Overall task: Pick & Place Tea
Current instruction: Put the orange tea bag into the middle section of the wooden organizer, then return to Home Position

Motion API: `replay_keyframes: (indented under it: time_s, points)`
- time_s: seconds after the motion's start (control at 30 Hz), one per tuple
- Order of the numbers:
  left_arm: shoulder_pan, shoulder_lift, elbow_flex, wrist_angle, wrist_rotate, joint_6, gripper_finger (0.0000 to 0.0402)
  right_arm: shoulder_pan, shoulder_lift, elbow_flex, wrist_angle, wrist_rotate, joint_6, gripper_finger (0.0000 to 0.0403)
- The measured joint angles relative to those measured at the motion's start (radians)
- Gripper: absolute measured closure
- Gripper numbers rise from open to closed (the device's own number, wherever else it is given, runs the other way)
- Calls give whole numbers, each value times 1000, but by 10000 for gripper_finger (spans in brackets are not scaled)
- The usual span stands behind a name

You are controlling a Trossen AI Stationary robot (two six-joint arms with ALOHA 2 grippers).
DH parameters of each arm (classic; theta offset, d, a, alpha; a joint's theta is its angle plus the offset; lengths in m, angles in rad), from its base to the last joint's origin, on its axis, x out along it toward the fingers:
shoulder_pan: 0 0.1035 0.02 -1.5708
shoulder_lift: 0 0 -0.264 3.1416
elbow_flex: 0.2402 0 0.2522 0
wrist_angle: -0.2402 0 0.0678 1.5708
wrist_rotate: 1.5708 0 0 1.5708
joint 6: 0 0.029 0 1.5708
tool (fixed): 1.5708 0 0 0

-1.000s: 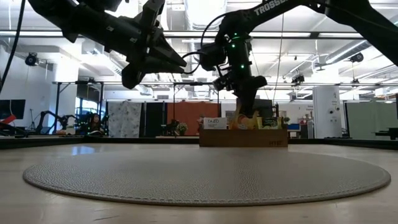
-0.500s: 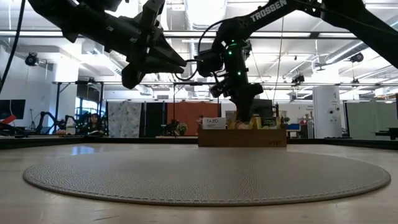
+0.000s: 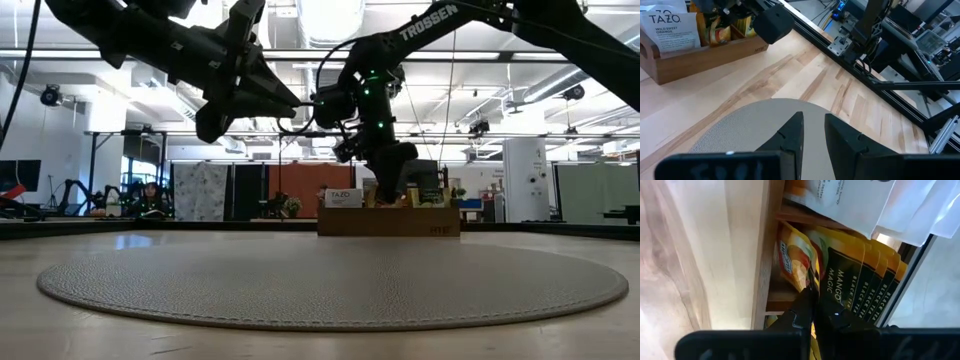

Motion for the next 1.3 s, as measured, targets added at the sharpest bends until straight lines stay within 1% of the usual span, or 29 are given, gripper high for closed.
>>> replay_keyframes:
  time_s: [0.4, 0.5, 0.63, 0.8, 0.9, 1.0, 1.13, 1.3]
  points:
    - [0, 0, 0, 0, 0, 0, 328, -2, 0, 0, 25, -6, 24, 392]
    - [0, 0, 0, 0, 0, 0, 328, -3, 0, 0, 31, -23, 27, 374]
    - [0, 0, 0, 1, 0, 0, 328, -5, -1, -1, 37, -33, 40, 329]
    - [0, 0, 0, 1, 0, 0, 328, -9, -20, -1, 44, -13, 42, 268]
    - [1, -1, 0, 3, -5, 4, 328, -12, -40, 1, 49, 18, 41, 245]
    - [3, -6, 0, 4, -29, 18, 328, -21, -56, 3, 58, 29, 41, 235]
    - [18, -15, 0, 9, -49, 34, 328, -38, -68, 3, 59, 28, 42, 234]
    - [54, -37, 5, 8, -55, 44, 328, -43, -124, 3, 88, -5, 45, 234]
